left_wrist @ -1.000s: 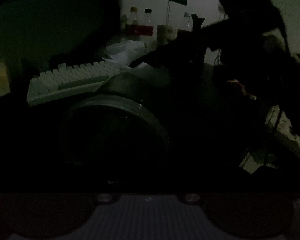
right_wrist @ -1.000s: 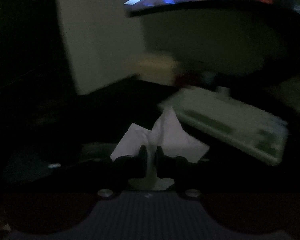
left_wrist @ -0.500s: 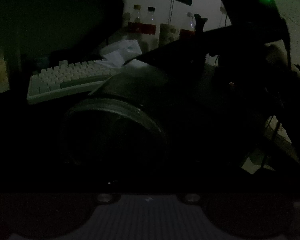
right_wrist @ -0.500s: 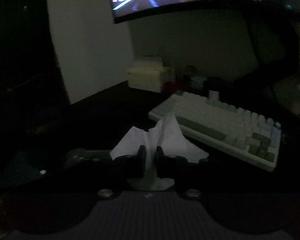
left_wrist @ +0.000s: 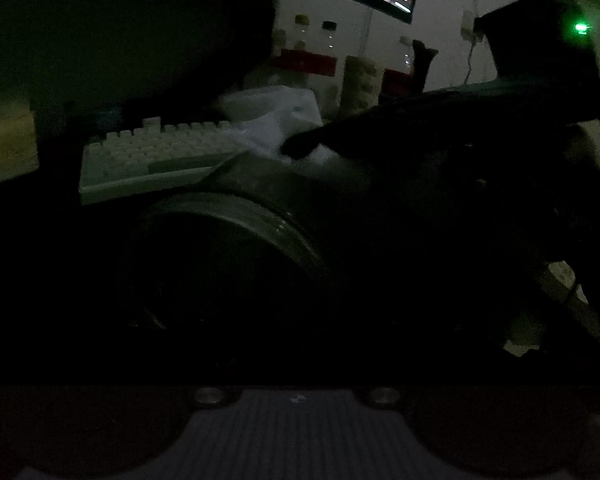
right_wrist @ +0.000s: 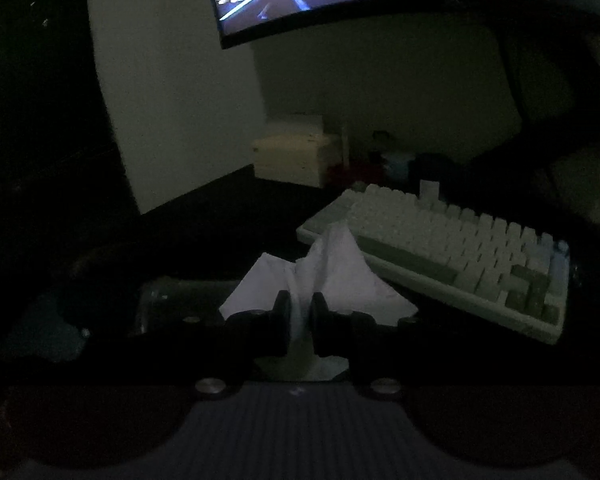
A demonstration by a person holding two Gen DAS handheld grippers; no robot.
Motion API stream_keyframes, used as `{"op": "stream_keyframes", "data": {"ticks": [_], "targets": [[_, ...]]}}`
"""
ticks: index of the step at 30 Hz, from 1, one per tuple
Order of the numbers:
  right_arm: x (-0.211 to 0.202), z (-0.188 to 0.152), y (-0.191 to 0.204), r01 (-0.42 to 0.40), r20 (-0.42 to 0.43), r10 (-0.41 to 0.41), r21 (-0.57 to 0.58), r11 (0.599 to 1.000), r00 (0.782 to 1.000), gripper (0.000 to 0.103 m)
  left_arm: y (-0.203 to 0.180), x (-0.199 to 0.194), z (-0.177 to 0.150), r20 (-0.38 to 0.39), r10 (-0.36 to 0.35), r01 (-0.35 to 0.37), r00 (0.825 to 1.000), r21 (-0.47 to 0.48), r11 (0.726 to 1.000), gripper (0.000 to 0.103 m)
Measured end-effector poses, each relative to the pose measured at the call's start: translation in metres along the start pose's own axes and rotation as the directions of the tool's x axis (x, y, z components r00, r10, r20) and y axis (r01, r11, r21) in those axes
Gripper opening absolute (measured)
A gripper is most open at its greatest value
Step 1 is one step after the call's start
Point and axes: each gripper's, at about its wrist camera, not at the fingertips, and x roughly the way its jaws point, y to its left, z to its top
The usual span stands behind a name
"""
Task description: Clean container
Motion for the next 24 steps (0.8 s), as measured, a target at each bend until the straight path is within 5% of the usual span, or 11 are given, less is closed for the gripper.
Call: {"op": "stream_keyframes", "data": {"ticks": [8,15,24], "targets": [[0.001,-0.011,0.033,-0.139,0.019,0.141,-0.094,0.986,0.990,0.013,0.007,-0.001,0.001,0.011,-0.004,0.005,1.000,-0.019,1.000,0.050],[0.006,-0.004,-0.015,0.045,0.024,-0.047,0.052,0.998,0.999,0.013,0.013,-0.003,0.001,0.017,0.001,0.000,1.000,-0.037,0.999,0.050],[0.000,-0.010,0.035,-0.116,0.054,0.122,-0.088,0.989,0.991,0.013,0.015,0.001,0.004,0.011,0.023,-0.022,1.000,-0.034,0.999,0.050]]}}
